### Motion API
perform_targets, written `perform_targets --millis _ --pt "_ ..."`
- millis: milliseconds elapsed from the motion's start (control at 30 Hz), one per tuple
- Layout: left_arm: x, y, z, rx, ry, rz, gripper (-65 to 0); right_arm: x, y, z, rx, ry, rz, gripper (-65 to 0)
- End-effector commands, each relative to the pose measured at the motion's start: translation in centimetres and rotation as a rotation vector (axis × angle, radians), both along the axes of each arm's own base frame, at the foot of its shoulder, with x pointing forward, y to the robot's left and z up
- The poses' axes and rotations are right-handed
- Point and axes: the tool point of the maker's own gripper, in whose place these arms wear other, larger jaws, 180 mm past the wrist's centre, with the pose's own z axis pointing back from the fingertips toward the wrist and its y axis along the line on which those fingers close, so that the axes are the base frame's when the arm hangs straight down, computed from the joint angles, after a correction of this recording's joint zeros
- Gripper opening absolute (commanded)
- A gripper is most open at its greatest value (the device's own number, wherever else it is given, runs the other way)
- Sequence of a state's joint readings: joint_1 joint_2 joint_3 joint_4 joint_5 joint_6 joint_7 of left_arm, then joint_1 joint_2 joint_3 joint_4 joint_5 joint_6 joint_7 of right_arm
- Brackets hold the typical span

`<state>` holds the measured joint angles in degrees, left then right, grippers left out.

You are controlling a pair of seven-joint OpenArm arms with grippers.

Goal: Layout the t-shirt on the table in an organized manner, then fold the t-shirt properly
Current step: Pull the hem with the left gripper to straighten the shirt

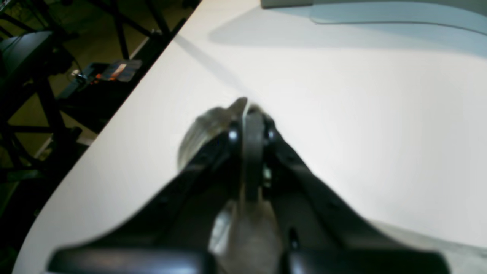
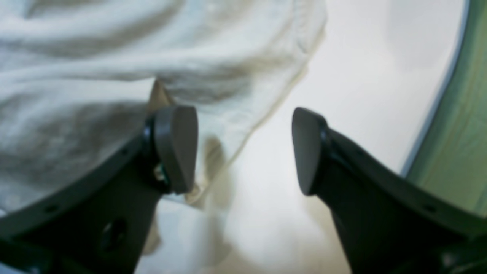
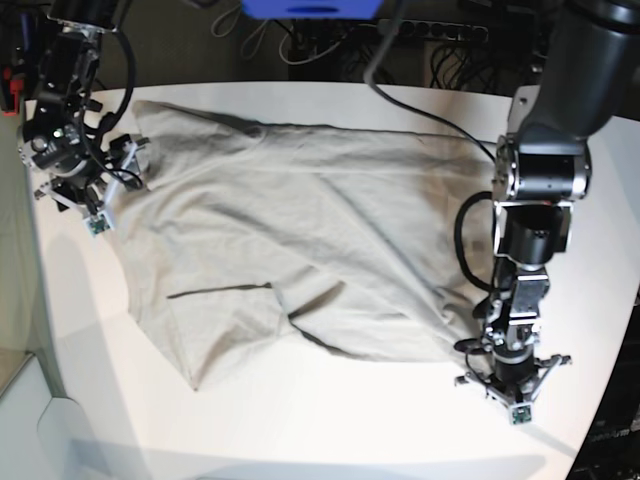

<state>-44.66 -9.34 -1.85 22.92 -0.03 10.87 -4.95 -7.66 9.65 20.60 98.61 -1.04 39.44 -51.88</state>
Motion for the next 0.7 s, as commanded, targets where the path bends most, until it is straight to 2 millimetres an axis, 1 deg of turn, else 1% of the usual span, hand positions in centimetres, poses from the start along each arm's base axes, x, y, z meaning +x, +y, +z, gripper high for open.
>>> perform_targets --millis 0,67,100,133,200,267,333,367,433,500,533,600,633,667 --pt "1.2 0.4 3.1 0.027 -0.079 0.002 -64.0 0.8 0.1 1.0 0.001 -0.039 0.018 -25.2" --pt "0.9 0.5 2.6 0.029 -0.071 0.003 -63.9 1.4 1.0 1.1 0.006 -0.044 0.044 -25.2" --pt "0.8 1.1 2.6 0.036 -0.07 0.009 -63.0 1.5 1.4 1.0 0.006 -0.041 0.058 -25.3" --pt "0.6 1.5 2.6 0.041 -0.067 0.014 -60.7 1.6 1.6 1.0 0.006 -0.041 0.065 -25.3" --pt "0.2 2.0 2.2 0.047 -0.059 0.021 -52.0 1.7 1.7 1.1 0.007 -0.042 0.07 -25.3" --pt "-0.2 2.1 1.5 0.045 -0.053 0.025 -41.7 1.8 1.7 1.1 0.007 -0.044 0.07 -25.3" --pt "-0.8 2.7 0.8 0.052 -0.037 0.03 -34.6 1.8 1.7 1.1 0.007 -0.044 0.07 -25.2" --pt "-1.0 3.2 1.0 0.062 -0.043 0.035 -32.4 1.9 1.7 1.2 0.008 -0.048 0.071 -25.1" --pt "-1.4 3.5 1.0 0.065 -0.053 0.037 -32.0 2.3 1.8 1.6 0.005 -0.064 0.074 -25.1" --pt "-1.5 3.1 1.9 0.067 -0.083 0.027 -32.0 3.6 2.1 2.3 0.003 -0.086 0.088 -25.0" --pt "-1.8 2.9 1.9 0.067 -0.087 0.023 -32.0 4.2 2.3 2.7 0.003 -0.098 0.095 -25.0" --pt "-3.0 2.6 1.9 0.047 -0.073 0.027 -32.0 5.5 2.7 3.3 0.008 -0.121 0.107 -25.0" --pt "-3.8 2.6 1.9 0.022 -0.063 0.039 -32.0 6.3 2.8 3.6 0.012 -0.13 0.107 -25.0" --pt "-5.2 2.8 1.5 -0.006 -0.043 0.059 -32.0 7.0 2.7 3.7 0.019 -0.135 0.103 -25.0"
